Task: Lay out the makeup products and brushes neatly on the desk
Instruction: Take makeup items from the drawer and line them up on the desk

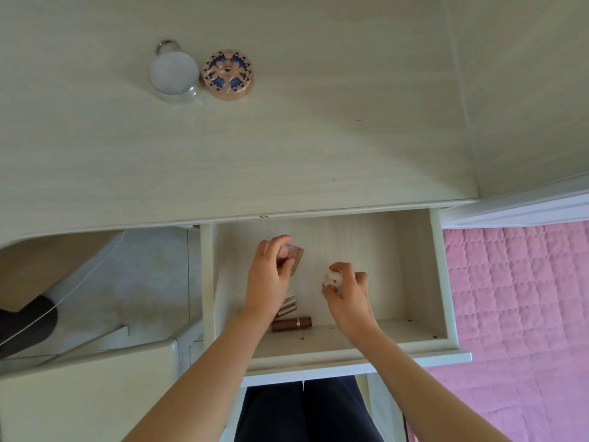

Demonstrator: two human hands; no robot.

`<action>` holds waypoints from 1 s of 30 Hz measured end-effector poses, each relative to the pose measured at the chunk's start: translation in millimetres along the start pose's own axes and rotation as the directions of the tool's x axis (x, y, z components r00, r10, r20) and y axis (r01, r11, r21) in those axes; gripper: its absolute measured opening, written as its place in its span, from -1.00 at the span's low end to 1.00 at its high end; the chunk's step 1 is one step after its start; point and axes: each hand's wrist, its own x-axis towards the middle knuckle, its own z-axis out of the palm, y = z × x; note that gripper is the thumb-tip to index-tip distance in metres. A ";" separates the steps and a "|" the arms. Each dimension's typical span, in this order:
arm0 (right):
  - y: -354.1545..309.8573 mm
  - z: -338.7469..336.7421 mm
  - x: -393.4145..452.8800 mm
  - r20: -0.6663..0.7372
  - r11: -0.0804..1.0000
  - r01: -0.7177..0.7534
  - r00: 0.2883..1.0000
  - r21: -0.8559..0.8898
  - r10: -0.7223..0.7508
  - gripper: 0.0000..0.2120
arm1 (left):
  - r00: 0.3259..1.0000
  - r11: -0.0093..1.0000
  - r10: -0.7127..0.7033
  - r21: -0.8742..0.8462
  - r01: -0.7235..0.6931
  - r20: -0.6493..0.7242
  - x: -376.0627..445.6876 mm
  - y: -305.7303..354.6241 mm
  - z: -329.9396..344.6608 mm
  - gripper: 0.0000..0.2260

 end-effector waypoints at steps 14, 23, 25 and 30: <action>-120.2 -33.7 -62.4 -0.123 0.813 0.135 0.989 0.566 -0.080 -0.88 | 0.952 0.787 -0.285 -0.594 0.165 -0.113 -6.0 89.7 -114.4 -0.72; -195.2 -33.2 -27.9 -0.252 0.810 0.288 0.951 0.511 -0.179 -0.87 | 0.906 0.822 -0.267 -0.568 0.036 -0.328 38.4 84.9 -150.3 -0.90; -211.8 -30.3 -14.2 -0.253 0.814 0.293 0.950 0.502 -0.185 -0.85 | 0.892 0.841 -0.264 -0.541 0.027 -0.367 51.9 79.8 -153.2 -0.91; -255.6 -22.5 18.7 -0.252 0.839 0.361 0.927 0.407 -0.277 -0.78 | 0.873 0.913 -0.224 -0.406 0.032 -0.434 89.2 76.0 -159.8 -0.92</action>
